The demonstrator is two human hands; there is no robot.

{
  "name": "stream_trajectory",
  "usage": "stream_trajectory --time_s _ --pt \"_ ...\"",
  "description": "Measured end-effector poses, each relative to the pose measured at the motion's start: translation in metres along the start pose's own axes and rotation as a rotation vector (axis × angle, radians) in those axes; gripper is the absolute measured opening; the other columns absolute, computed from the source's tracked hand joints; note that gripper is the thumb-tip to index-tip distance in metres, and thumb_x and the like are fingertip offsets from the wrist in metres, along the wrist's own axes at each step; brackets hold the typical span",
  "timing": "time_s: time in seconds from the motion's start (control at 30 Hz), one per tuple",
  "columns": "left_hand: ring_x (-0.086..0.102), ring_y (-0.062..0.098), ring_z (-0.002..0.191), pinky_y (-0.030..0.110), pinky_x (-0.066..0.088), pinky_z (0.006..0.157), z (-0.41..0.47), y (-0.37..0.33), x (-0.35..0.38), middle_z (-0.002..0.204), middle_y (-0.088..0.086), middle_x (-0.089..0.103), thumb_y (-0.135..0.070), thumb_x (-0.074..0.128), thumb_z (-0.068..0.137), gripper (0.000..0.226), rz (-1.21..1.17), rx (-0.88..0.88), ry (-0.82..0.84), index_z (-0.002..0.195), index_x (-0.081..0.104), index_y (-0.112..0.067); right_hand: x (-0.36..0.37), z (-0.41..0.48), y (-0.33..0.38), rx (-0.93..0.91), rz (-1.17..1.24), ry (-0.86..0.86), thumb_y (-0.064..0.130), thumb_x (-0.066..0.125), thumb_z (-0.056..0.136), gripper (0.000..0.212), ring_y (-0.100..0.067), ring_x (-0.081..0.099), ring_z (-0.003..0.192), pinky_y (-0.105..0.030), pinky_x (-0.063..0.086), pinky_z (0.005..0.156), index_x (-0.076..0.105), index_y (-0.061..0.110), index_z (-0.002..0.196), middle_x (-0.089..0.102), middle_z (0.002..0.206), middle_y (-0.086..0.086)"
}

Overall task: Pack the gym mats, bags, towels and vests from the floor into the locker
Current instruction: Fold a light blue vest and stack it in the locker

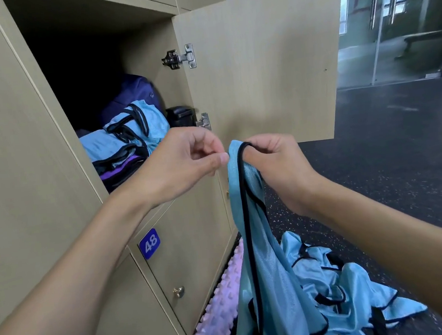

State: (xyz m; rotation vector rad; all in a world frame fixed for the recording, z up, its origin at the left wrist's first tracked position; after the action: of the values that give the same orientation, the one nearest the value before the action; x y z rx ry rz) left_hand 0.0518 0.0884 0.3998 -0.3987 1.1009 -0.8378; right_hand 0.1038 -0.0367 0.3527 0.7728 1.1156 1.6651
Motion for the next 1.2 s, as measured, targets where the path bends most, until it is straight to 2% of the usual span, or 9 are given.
stream_trajectory --time_s 0.13,0.43,0.63,0.73,0.83,0.9,1.03,1.1,1.2 --pt "0.064 0.006 0.081 0.021 0.053 0.073 0.001 0.007 0.004 0.108 -0.002 0.069 -0.011 0.072 0.088 0.035 -0.097 -0.053 -0.019 0.120 0.059 -0.014 -0.001 0.000 0.003 -0.013 -0.024 0.008 0.004 0.062 0.092 0.026 -0.004 0.035 0.050 -0.018 0.029 0.049 0.066 0.010 0.067 0.047 0.056 0.004" --pt "0.059 0.006 0.067 0.024 0.050 0.068 0.000 0.013 -0.005 0.076 0.003 0.072 -0.013 0.071 0.091 0.009 0.069 -0.055 -0.120 0.084 0.074 -0.009 -0.005 0.007 0.002 -0.090 -0.250 0.082 0.016 0.071 0.090 0.018 -0.016 0.049 0.066 -0.029 0.038 0.063 0.067 -0.001 0.088 0.065 0.078 -0.019" --pt "0.069 0.030 0.079 0.039 0.061 0.073 0.002 0.016 -0.035 0.085 0.007 0.067 -0.011 0.059 0.099 0.021 0.061 0.017 -0.356 0.079 0.057 -0.018 -0.008 0.011 -0.009 -0.077 -0.604 0.194 0.015 0.069 0.091 0.013 -0.001 0.041 0.048 -0.014 0.035 0.049 0.066 0.007 0.081 0.057 0.066 0.001" --pt "0.049 0.018 0.056 0.030 0.039 0.051 -0.001 0.019 -0.067 0.064 0.000 0.052 -0.013 0.052 0.099 0.025 0.057 0.022 -0.554 0.077 0.047 -0.024 -0.021 0.015 -0.009 -0.103 -0.671 0.119 0.007 0.064 0.090 0.016 -0.001 0.045 0.050 -0.017 0.038 0.051 0.059 0.015 0.078 0.056 0.065 0.005" --pt "0.037 0.020 0.054 0.042 0.029 0.046 -0.007 0.018 -0.089 0.061 0.012 0.045 -0.015 0.051 0.099 0.026 0.023 0.045 -0.649 0.076 0.042 -0.024 -0.037 0.016 -0.010 -0.092 -0.640 0.000 0.004 0.058 0.090 0.006 -0.008 0.046 0.056 -0.018 0.040 0.051 0.057 0.009 0.086 0.056 0.068 -0.001" --pt "0.033 0.020 0.051 0.041 0.024 0.044 -0.005 0.013 -0.085 0.057 0.012 0.041 -0.014 0.050 0.102 0.027 0.021 0.059 -0.578 0.078 0.042 -0.024 -0.036 0.015 -0.017 -0.036 -0.494 0.017 0.009 0.063 0.092 0.009 -0.009 0.057 0.068 -0.020 0.045 0.062 0.060 0.015 0.099 0.065 0.080 0.003" --pt "0.044 0.008 0.048 0.025 0.033 0.046 0.002 0.002 -0.041 0.057 -0.003 0.052 -0.011 0.044 0.106 0.021 -0.133 0.084 -0.251 0.087 0.044 -0.021 0.016 -0.001 -0.035 0.080 -0.164 0.374 0.019 0.067 0.094 0.057 -0.003 0.062 0.115 -0.021 0.050 0.092 0.043 0.026 0.145 0.068 0.125 0.005" --pt "0.048 0.011 0.055 0.024 0.038 0.050 0.002 0.002 -0.022 0.070 0.005 0.055 -0.013 0.042 0.107 0.019 -0.244 0.067 -0.122 0.089 0.046 -0.020 0.034 -0.007 -0.038 0.050 -0.101 0.444 0.013 0.061 0.098 0.044 -0.009 0.062 0.118 -0.027 0.051 0.099 0.050 0.017 0.140 0.066 0.129 -0.001" --pt "0.051 0.012 0.060 0.022 0.041 0.052 0.001 0.006 -0.023 0.076 0.008 0.055 -0.013 0.042 0.107 0.020 -0.303 0.060 -0.133 0.089 0.048 -0.020 0.034 -0.006 -0.042 0.061 -0.154 0.375 0.015 0.058 0.100 0.019 -0.014 0.065 0.092 -0.031 0.052 0.088 0.067 0.000 0.106 0.072 0.110 -0.014"
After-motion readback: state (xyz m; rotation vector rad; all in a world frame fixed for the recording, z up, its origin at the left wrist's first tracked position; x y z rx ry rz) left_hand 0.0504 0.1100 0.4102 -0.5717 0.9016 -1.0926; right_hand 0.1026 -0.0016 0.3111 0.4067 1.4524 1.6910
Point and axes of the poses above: each hand's wrist, its own z-axis towards the middle knuckle, its own x-axis out of the palm, y = z × x, the point moved 9 cm from there along z, towards the middle knuckle
